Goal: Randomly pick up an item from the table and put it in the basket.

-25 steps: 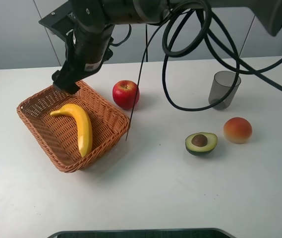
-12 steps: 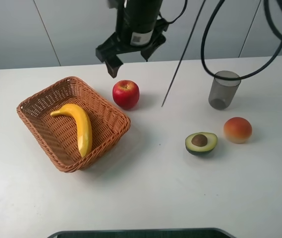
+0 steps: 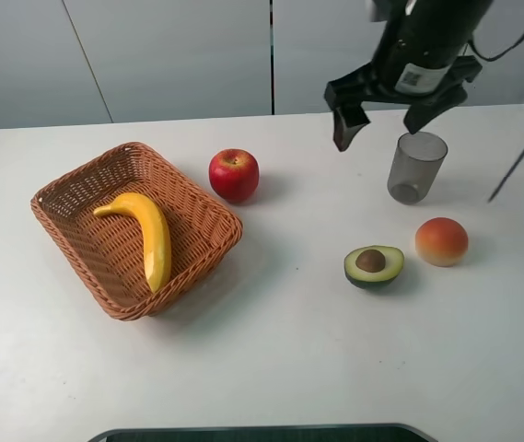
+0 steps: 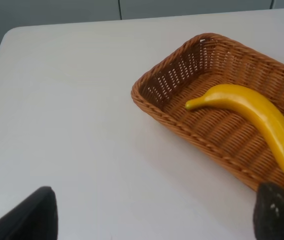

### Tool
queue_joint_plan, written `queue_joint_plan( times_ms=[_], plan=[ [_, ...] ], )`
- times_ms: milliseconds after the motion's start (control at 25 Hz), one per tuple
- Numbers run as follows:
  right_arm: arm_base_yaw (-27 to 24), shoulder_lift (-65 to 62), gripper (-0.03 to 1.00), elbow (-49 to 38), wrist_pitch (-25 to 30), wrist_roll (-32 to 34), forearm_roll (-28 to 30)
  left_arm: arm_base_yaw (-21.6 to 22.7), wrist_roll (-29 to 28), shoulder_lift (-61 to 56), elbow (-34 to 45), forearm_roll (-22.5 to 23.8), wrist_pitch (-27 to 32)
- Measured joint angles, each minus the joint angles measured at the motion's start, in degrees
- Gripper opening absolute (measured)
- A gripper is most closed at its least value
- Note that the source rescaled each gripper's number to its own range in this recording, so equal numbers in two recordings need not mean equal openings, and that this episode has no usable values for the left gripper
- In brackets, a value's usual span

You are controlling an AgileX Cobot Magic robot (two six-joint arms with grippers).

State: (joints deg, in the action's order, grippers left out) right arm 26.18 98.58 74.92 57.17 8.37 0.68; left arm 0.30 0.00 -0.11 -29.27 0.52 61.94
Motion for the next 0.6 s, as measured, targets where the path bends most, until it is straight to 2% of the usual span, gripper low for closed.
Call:
queue_joint_plan(
  times_ms=[400,600],
  plan=[
    [-13.58,-15.14,0.92,-12.36,-0.26,1.02,0.0,0.0,0.0,0.0,0.0,0.0,0.0],
    [-16.62,-24.34,0.92,-18.65,-2.3,1.13,0.0,0.0,0.0,0.0,0.0,0.0,0.0]
  ],
)
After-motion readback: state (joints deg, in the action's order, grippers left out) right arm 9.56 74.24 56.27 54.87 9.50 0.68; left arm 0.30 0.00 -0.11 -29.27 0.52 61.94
